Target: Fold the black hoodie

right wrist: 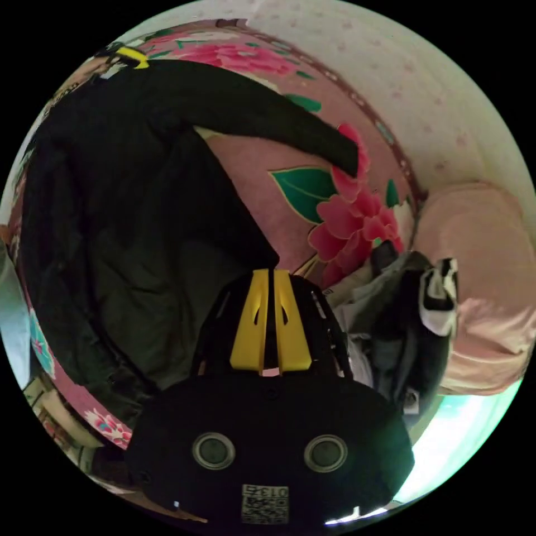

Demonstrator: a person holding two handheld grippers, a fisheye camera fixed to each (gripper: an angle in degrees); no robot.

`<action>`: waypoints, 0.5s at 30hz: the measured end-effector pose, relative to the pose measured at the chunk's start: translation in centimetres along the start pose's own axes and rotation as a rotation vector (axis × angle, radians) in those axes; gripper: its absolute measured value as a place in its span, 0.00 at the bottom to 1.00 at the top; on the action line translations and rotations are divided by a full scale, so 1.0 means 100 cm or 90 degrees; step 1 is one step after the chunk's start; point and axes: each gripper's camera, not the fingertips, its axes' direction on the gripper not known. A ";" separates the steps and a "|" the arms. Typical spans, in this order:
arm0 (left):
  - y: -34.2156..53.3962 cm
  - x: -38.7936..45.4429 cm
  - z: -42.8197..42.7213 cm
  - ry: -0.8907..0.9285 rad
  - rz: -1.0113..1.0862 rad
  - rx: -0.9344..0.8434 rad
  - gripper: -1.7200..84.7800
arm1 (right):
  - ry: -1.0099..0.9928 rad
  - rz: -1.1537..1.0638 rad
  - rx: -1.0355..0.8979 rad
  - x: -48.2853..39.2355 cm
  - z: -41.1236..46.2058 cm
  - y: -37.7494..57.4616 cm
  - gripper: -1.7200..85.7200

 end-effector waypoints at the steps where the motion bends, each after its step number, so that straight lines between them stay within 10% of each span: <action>1: 0.007 0.018 -0.021 -0.018 0.036 0.030 0.02 | 0.056 -0.009 0.035 -0.021 -0.027 0.016 0.03; 7: 0.069 0.147 -0.090 -0.244 0.279 0.058 0.02 | 0.303 -0.003 0.082 -0.153 -0.116 0.101 0.03; 15: 0.167 0.242 -0.016 -0.338 0.444 -0.136 0.02 | 0.280 0.079 -0.021 -0.260 -0.073 0.163 0.03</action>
